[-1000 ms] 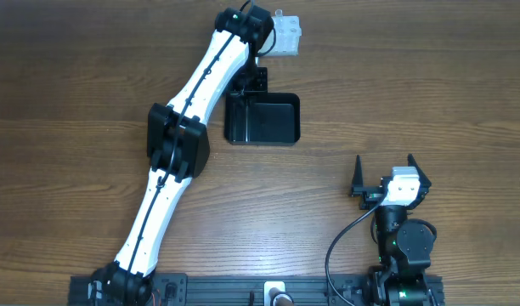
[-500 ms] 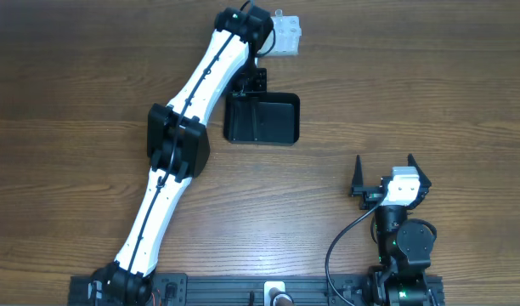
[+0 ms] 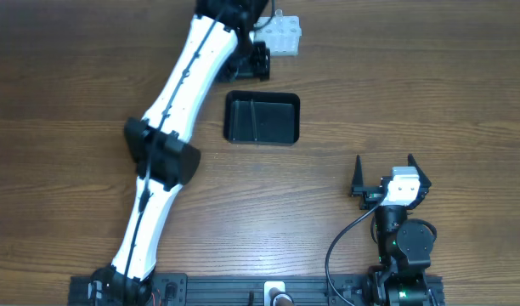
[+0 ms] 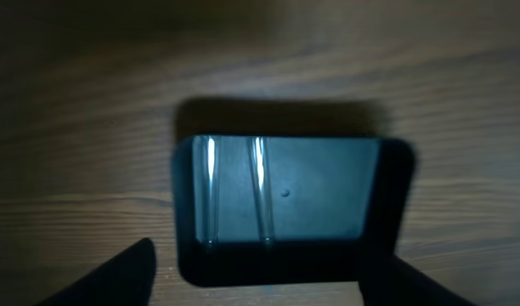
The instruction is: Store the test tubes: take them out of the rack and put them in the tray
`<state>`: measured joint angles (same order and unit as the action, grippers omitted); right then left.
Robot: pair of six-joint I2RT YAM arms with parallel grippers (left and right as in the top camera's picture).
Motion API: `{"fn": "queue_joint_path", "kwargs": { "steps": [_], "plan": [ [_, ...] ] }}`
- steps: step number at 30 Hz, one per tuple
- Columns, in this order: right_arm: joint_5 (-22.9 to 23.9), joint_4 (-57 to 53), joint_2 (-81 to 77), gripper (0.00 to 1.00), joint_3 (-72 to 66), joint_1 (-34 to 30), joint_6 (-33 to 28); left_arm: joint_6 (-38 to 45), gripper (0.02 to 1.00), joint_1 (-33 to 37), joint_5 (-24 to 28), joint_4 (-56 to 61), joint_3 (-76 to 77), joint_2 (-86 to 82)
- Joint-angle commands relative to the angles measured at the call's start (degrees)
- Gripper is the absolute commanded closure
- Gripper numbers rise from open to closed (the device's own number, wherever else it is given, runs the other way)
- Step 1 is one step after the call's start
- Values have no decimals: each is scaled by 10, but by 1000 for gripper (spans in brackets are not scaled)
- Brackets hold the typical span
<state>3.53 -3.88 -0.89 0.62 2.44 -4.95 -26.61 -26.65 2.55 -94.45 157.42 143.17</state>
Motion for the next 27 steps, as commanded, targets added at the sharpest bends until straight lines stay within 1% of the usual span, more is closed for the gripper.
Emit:
{"fn": "queue_joint_path", "kwargs": {
  "steps": [1, 3, 7, 10, 12, 15, 18, 22, 26, 27],
  "plan": [
    [-3, -2, 6, 9, -3, -4, -3, -41, 191, 7, -42, 16, 15, -72],
    [-3, -2, 6, 7, -3, -4, -3, -42, 174, 7, -48, 24, 12, -92],
    [-3, -2, 6, 7, -3, -4, -3, -44, 137, 6, -90, 42, -32, -146],
    [-3, -2, 6, 7, -3, -4, -3, -43, 104, 7, -102, 89, -120, -208],
    [-3, -2, 6, 9, -3, -4, -3, -43, 20, 9, -102, 144, -198, -257],
    [-3, -2, 6, 7, -3, -4, -3, -43, 20, 11, -103, 223, -306, -326],
    [-3, -2, 6, 9, -3, -4, -3, -43, 20, 10, -132, 276, -390, -381],
    [-3, -2, 6, 9, -3, -4, -3, -43, 20, 10, -208, 300, -468, -442],
    [-3, -2, 6, 7, -3, -4, -3, -37, 20, 11, -240, 307, -511, -490],
    [-3, -2, 6, 9, -3, -4, -3, -37, 20, 11, -255, 321, -521, -502]
  ]
}}
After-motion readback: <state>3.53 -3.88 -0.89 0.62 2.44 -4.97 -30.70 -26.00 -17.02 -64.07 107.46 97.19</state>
